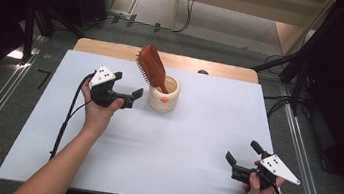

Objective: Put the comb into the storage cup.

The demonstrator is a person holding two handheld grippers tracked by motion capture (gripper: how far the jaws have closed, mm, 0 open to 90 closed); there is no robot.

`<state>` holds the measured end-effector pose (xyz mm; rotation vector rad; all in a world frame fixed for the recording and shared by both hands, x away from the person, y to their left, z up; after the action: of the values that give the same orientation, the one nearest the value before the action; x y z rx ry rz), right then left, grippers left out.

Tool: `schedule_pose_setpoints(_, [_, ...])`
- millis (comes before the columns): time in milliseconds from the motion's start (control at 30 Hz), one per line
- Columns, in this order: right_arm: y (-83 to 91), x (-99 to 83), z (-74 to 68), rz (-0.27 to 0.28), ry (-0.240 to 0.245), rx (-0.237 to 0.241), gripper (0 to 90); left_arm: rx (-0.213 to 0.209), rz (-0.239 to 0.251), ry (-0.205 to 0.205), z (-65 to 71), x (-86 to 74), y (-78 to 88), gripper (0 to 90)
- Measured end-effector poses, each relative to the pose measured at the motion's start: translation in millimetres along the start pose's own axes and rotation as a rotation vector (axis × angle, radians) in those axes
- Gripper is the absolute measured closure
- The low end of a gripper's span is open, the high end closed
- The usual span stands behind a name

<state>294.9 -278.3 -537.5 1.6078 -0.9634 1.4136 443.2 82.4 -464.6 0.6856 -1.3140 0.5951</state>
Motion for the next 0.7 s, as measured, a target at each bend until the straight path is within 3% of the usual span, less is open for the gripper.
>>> schedule_pose_setpoints(167, [0.1,-0.2,-0.4,-0.002,0.001,0.001,0.0,-0.003,0.009,-0.018,1.9,-0.6,11.6,0.0])
schedule_pose_setpoints(500, [0.5,-0.3,-0.5,-0.003,0.000,0.001,0.0,0.000,0.033,-0.014,3.8,-2.4,32.3,0.0])
schedule_pose_setpoints(700, [0.1,-0.4,-0.8,-0.004,0.005,0.002,0.0,0.007,0.044,-0.040,8.9,-7.1,46.3,0.0])
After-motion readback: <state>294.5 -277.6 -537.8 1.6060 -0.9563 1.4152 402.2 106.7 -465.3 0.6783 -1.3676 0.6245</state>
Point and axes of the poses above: each handheld gripper's, and its own axes: y roughly backward along the jaws, x roughly out of its top, z roughly to its right, the point moved 10 cm from there along -y, roughly forward along the jaws, and after that the axes turned 10 degrees about z, right-handed, at the moved point
